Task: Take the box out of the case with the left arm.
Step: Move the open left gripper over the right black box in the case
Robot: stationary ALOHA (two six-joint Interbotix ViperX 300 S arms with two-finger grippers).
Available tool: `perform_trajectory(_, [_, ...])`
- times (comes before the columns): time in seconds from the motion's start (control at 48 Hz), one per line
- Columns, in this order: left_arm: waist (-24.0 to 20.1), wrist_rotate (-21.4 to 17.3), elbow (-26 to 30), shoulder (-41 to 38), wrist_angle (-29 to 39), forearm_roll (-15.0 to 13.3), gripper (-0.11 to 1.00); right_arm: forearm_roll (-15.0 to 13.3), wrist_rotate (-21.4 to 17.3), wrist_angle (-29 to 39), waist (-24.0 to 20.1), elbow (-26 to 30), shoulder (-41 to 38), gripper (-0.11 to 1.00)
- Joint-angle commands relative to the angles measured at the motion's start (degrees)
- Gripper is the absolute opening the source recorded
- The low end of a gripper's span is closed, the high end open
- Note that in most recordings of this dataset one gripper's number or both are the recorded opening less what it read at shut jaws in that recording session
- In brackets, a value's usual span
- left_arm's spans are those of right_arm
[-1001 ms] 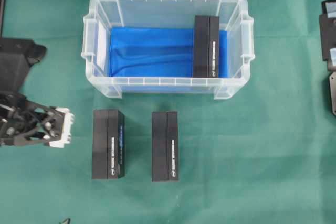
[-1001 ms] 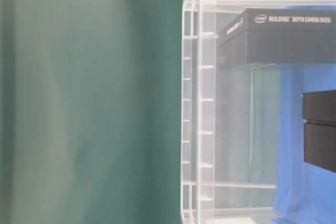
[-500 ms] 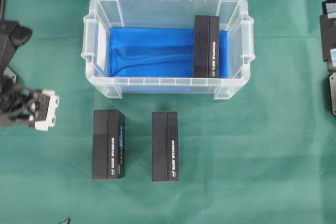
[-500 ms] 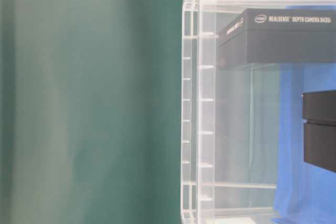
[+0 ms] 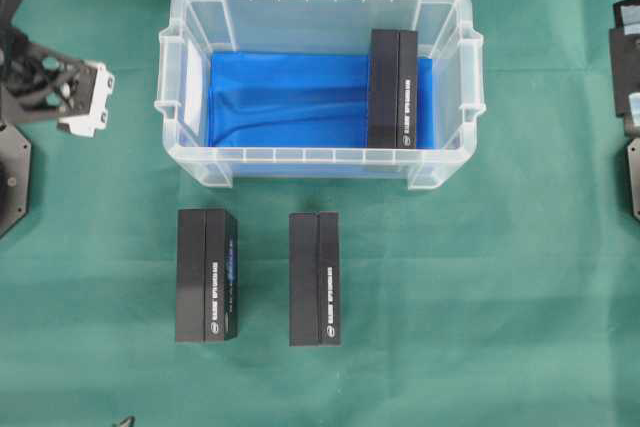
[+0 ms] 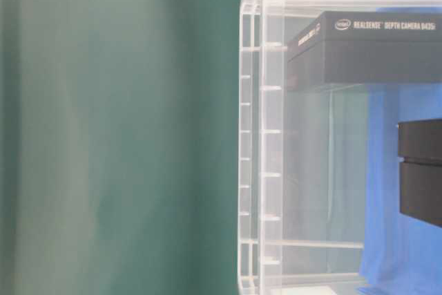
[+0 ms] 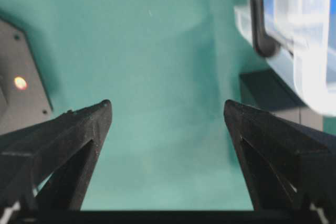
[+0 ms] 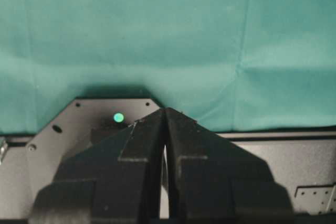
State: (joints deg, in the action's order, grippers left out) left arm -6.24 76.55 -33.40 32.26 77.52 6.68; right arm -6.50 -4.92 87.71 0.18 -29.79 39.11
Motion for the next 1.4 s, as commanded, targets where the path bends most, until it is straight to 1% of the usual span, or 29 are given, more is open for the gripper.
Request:
perform_trajectory(0.0, [-3.78, -2.46, 0.70, 0.44, 0.09, -0.35, 0.90, -0.18, -0.09, 0.00, 0.00, 0.62, 0.00, 0.02])
perform_trajectory(0.104, [-6.50, -4.75, 0.70, 0.44, 0.09, -1.41, 0.90, -0.18, -0.09, 0.00, 0.00, 0.62, 0.00, 0.02])
perform_trajectory(0.208, [-7.65, -5.98, 0.79, 0.44, 0.09, -2.11, 0.90, -0.18, -0.09, 0.00, 0.09, 0.53, 0.00, 0.02])
perform_trajectory(0.5, [-7.65, -5.98, 1.05, 0.18, 0.09, -2.46, 0.90, -0.18, -0.09, 0.00, 0.00, 0.44, 0.00, 0.02])
perform_trajectory(0.709, [-7.65, -5.98, 2.11, -0.18, 0.09, -2.46, 0.90, -0.18, -0.09, -0.09, 0.00, 0.44, 0.00, 0.02])
perform_trajectory(0.876, [-7.65, -5.98, 3.43, -2.02, 0.09, -2.46, 0.90, -0.09, -0.09, -0.18, 0.00, 0.44, 0.00, 0.02])
perform_trajectory(1.021, [-7.65, -5.98, 5.19, -4.22, -0.26, -2.46, 0.90, -0.18, 0.00, -0.18, 0.09, 0.44, 0.00, 0.02])
perform_trajectory(1.188, [-6.94, -5.63, 8.61, -8.09, -0.79, -2.46, 0.90, -0.18, 0.00, -0.18, 0.09, 0.44, 0.00, 0.02])
perform_trajectory(1.376, [-5.54, -5.36, 15.12, -13.97, -0.88, -2.46, 0.90, -0.18, 0.09, -0.26, 0.00, 0.35, -0.09, 0.02])
